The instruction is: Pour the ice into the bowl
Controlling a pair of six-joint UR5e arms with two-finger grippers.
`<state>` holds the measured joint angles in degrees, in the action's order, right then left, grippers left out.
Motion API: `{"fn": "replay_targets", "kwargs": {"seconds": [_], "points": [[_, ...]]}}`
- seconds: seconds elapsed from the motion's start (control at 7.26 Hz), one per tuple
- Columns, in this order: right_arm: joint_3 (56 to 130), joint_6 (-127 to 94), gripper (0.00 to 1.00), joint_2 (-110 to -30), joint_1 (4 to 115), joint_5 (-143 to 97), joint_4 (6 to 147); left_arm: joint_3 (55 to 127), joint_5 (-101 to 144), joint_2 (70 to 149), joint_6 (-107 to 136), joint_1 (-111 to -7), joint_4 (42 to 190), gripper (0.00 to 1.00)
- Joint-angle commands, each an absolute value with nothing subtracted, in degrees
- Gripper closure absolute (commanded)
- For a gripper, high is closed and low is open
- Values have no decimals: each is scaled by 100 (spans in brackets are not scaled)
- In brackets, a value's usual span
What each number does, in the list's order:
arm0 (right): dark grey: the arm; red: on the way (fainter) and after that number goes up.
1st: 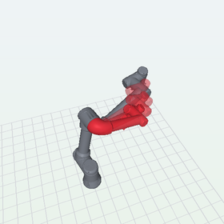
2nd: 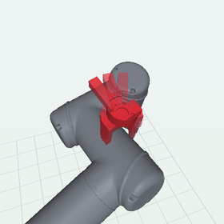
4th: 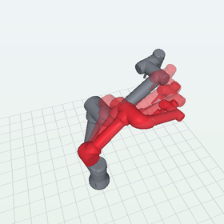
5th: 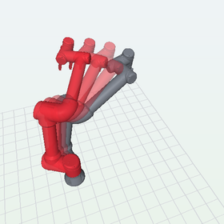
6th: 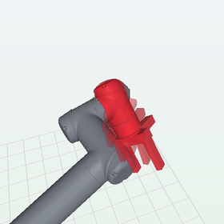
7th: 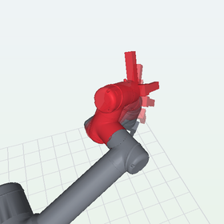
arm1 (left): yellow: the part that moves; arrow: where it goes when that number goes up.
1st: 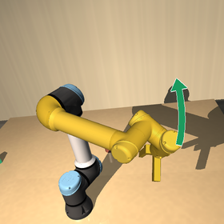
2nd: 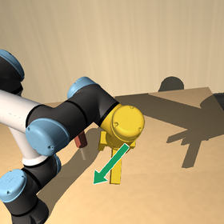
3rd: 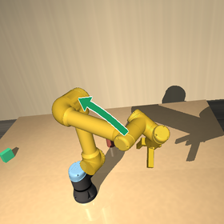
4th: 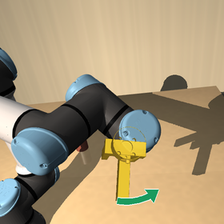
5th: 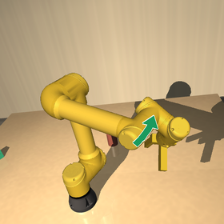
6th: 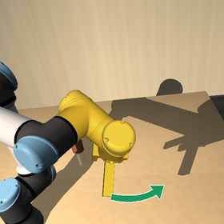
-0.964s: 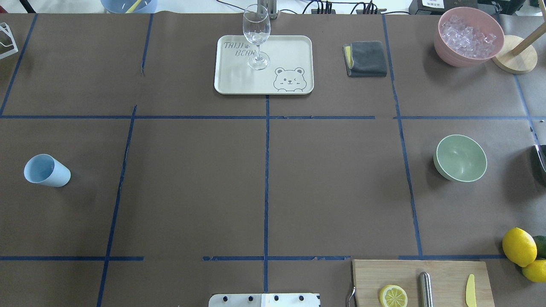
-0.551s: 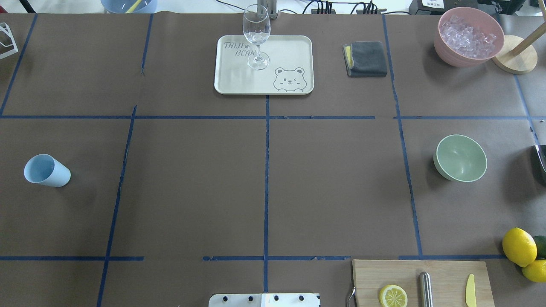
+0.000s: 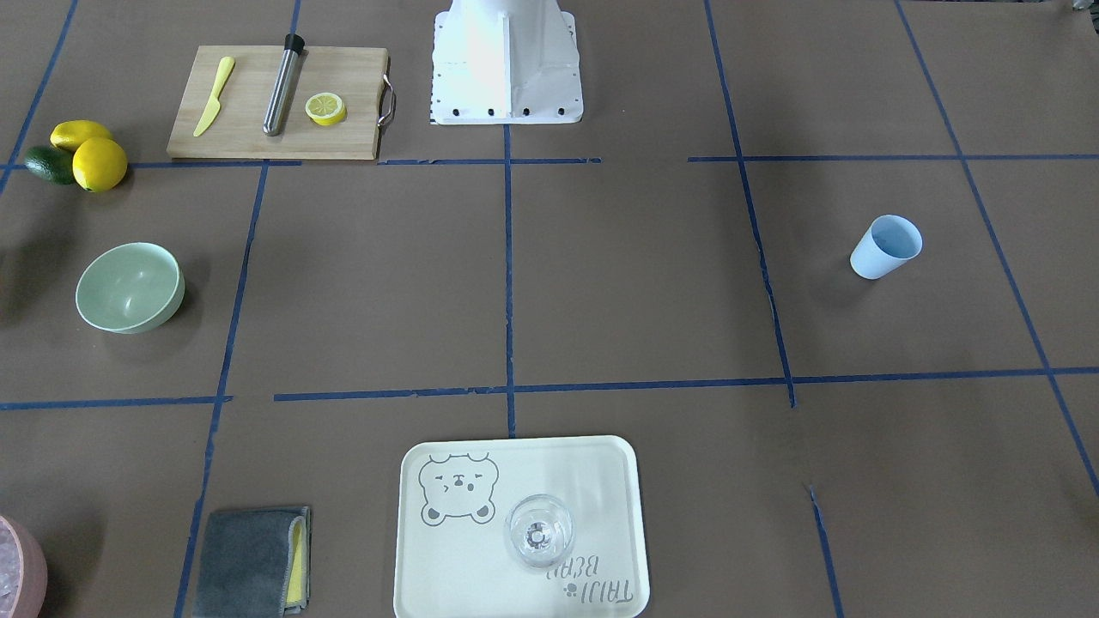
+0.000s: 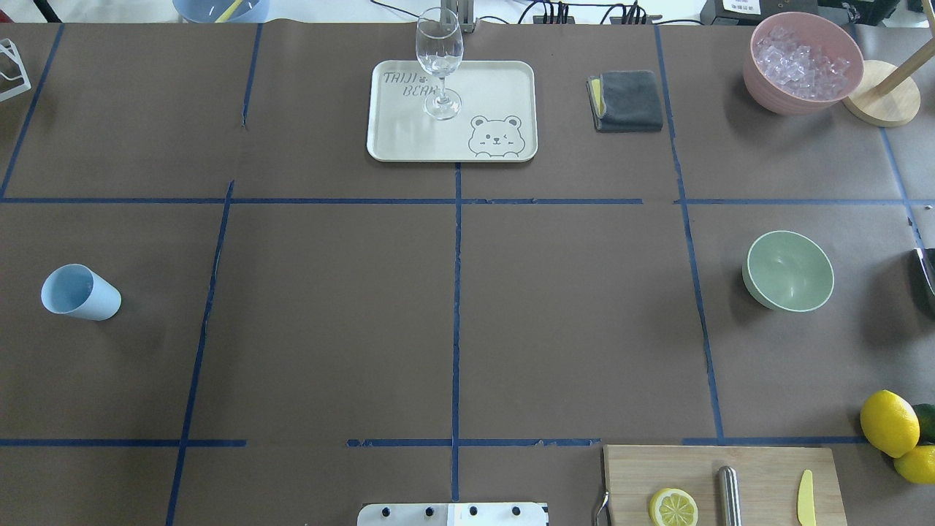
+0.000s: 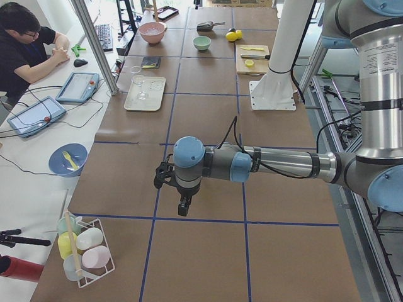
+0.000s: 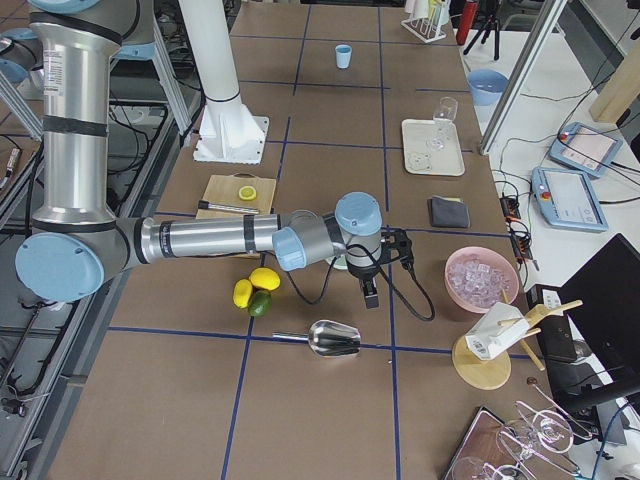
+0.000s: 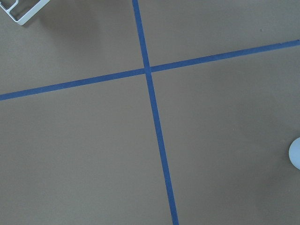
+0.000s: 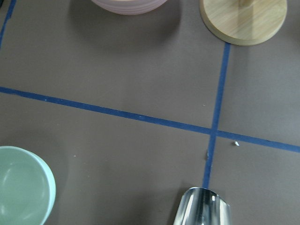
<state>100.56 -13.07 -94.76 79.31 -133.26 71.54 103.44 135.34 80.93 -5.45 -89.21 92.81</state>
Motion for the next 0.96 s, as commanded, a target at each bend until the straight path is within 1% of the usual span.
{"fn": "replay_targets", "kwargs": {"seconds": [0.0, 0.14, 0.28, 0.55, 0.69, 0.83], "points": [[10072, -3078, 0, -9527, 6607, -12643, 5728, 10354, 13535, 8095, -545, -8921, 9281, 0], [10020, -3424, 0, -9545, 6209, -12552, 5548, 10354, 13544, 8095, -545, -8921, 9290, 0], [9959, -3558, 0, -9754, 5883, -12246, 5424, 10362, 13544, 8095, -545, -8921, 9290, 0], [9591, -4006, 1, -9747, 5363, -11857, 4846, 10354, 13544, 8112, -545, -8921, 9290, 0], [9580, -3999, 24, -9791, 5361, -11874, 4756, 10354, 13553, 8121, -545, -8921, 9290, 0], [9571, -3990, 53, -9835, 5361, -11891, 4755, 10354, 13553, 8130, -545, -8921, 9290, 0]]}}
